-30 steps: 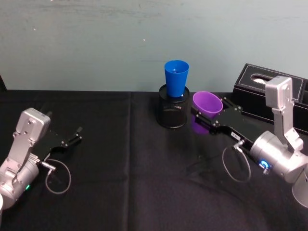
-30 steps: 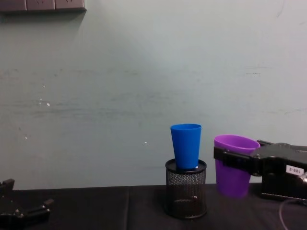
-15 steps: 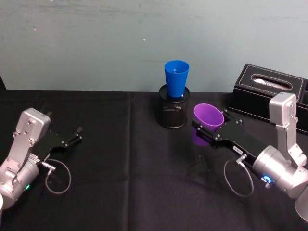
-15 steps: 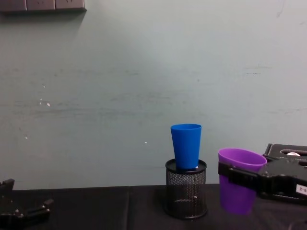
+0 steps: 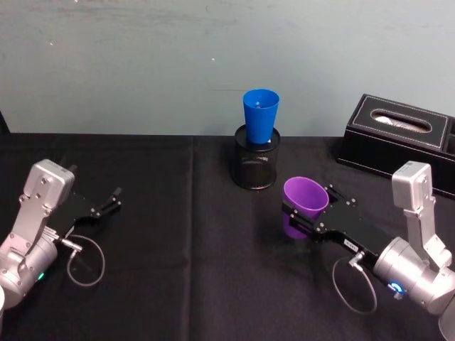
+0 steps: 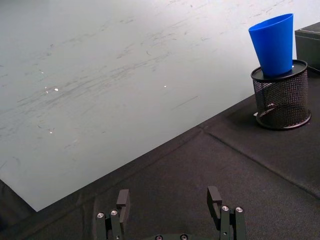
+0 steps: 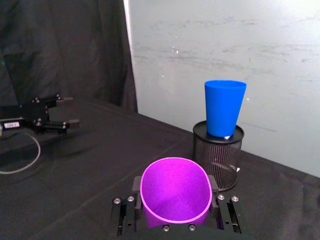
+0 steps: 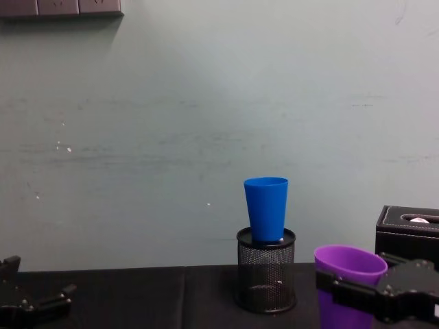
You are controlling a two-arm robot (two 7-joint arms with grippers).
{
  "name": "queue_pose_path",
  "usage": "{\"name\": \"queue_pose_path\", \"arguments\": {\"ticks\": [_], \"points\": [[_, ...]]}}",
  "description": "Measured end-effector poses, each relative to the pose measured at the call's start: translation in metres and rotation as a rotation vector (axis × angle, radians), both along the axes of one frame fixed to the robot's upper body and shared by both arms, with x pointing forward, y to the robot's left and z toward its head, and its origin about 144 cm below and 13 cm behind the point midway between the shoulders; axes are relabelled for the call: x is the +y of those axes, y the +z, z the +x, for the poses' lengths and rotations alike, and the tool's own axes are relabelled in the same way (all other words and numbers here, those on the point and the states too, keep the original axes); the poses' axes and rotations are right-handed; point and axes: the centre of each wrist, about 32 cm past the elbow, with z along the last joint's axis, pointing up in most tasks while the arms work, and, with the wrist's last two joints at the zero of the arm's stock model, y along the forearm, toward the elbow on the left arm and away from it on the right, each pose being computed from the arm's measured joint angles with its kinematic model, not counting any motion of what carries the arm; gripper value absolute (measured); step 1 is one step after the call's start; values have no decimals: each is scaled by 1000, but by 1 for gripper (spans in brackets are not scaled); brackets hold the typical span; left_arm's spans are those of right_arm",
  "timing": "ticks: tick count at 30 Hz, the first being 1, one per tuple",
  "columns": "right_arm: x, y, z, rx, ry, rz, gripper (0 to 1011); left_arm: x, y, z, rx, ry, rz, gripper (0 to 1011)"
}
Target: Pick up one cup with a gripper and tap it against the other cup.
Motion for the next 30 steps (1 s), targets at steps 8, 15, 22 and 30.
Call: {"name": "queue_pose_path", "arguments": {"ticks": [8,15,22,30], "points": [[-2,-12,-5,9,1,-24,733,0,0,0,0,0,0,1011],[-2,-19,-5,23,10,-39,733,0,0,0,0,0,0,1011],[-2,-23,-3,35,13,-49,733,0,0,0,0,0,0,1011],[-2,-26,-1,47,14,-51,734,0,0,0,0,0,0,1011]]}}
